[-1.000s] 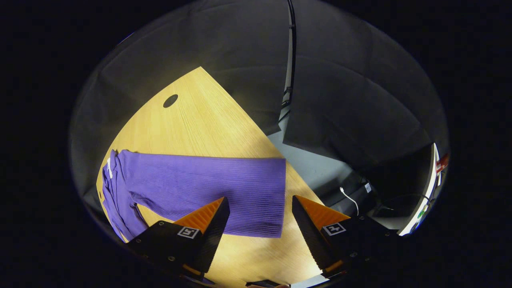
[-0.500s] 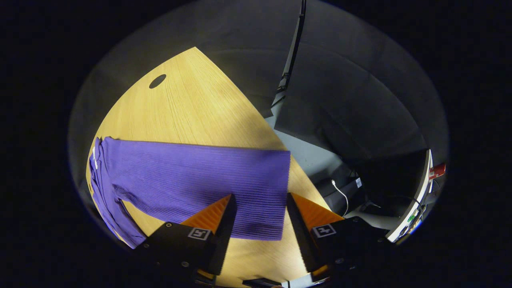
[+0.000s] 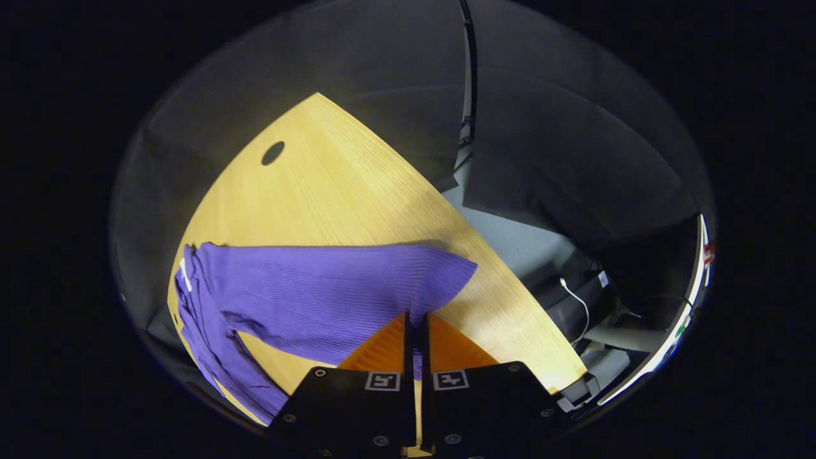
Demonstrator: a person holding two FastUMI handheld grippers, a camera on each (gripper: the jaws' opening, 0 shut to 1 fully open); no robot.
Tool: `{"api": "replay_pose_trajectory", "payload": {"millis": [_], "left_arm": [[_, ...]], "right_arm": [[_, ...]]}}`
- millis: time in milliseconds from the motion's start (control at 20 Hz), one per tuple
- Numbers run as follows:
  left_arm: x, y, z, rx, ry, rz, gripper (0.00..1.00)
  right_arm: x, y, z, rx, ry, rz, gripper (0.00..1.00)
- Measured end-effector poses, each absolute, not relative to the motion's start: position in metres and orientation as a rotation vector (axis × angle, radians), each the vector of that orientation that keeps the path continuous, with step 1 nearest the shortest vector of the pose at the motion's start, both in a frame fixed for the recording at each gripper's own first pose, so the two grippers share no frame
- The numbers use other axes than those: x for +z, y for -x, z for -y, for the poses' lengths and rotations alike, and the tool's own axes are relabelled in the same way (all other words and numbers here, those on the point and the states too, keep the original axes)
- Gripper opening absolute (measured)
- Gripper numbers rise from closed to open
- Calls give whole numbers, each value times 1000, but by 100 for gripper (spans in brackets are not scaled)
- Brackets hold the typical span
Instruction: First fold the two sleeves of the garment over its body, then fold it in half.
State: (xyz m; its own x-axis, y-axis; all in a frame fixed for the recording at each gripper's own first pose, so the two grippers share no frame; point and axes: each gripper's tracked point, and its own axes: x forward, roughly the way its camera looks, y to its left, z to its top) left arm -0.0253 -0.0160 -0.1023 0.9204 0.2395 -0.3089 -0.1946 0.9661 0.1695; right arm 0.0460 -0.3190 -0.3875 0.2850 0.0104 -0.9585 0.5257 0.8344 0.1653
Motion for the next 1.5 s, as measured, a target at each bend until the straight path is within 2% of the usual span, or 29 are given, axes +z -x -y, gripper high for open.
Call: {"api": "replay_pose_trajectory", "payload": {"millis": [100, 150, 200, 700, 1100, 1500], "left_arm": [[-104, 23, 6, 200, -129, -332, 96], [-104, 21, 0, 187, -129, -328, 100], [-103, 18, -7, 175, -129, -323, 97], [-116, -10, -115, 103, -103, -329, 97], [-135, -14, -198, 124, -87, -358, 96], [-150, -4, -278, 196, -74, -391, 97]], "right_arm": [[-367, -50, 304, -345, -492, -1219, 4], [-354, -53, 291, -334, -488, -1200, 4], [-339, -57, 279, -320, -482, -1179, 4], [-217, -98, 121, -176, -406, -1027, 4], [-171, -119, -17, -14, -297, -984, 4], [-165, -132, -156, 161, -236, -986, 4]]}}
